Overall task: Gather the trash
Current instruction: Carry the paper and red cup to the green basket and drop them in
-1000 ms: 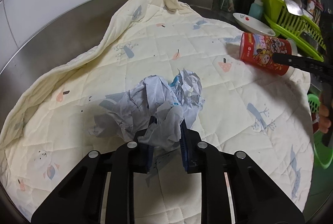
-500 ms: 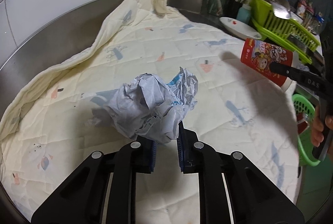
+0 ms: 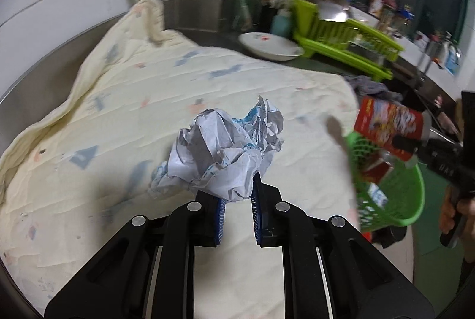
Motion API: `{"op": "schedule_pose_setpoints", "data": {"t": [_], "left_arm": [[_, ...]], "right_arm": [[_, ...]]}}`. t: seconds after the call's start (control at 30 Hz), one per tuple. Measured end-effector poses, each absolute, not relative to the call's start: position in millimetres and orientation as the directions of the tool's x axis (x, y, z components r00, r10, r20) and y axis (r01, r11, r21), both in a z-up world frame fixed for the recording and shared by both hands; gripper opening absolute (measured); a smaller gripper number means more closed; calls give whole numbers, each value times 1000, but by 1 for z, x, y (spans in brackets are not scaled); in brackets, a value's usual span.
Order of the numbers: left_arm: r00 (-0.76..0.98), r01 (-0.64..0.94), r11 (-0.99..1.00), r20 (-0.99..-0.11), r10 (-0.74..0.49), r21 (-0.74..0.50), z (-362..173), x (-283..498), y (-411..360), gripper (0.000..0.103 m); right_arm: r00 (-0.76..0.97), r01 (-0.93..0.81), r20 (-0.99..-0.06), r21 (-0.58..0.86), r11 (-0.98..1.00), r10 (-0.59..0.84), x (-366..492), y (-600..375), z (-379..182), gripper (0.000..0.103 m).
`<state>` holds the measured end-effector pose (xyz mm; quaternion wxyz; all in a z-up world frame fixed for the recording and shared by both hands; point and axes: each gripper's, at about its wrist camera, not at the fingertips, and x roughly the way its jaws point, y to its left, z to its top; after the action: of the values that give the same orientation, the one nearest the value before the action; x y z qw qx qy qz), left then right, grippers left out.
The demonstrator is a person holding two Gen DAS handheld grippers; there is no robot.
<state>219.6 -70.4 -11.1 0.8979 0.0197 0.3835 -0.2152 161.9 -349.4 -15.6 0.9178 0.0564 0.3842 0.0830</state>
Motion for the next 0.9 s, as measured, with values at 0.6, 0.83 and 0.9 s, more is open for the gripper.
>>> {"op": "schedule_pose_setpoints", "data": {"t": [0.6, 0.83, 0.9], "left_arm": [[441, 643, 748, -720, -536, -163, -19, 180, -254, 14], [406, 672, 725, -746, -528, -148, -34, 177, -293, 15], [400, 675, 723, -752, -524, -145, -36, 176, -300, 15]], "right_arm": [[676, 149, -737, 106, 983, -23, 57, -456, -35, 67], [693, 211, -718, 114, 971, -66, 19, -473, -34, 69], [698, 224, -712, 120, 967, -73, 13, -476, -34, 70]]}}
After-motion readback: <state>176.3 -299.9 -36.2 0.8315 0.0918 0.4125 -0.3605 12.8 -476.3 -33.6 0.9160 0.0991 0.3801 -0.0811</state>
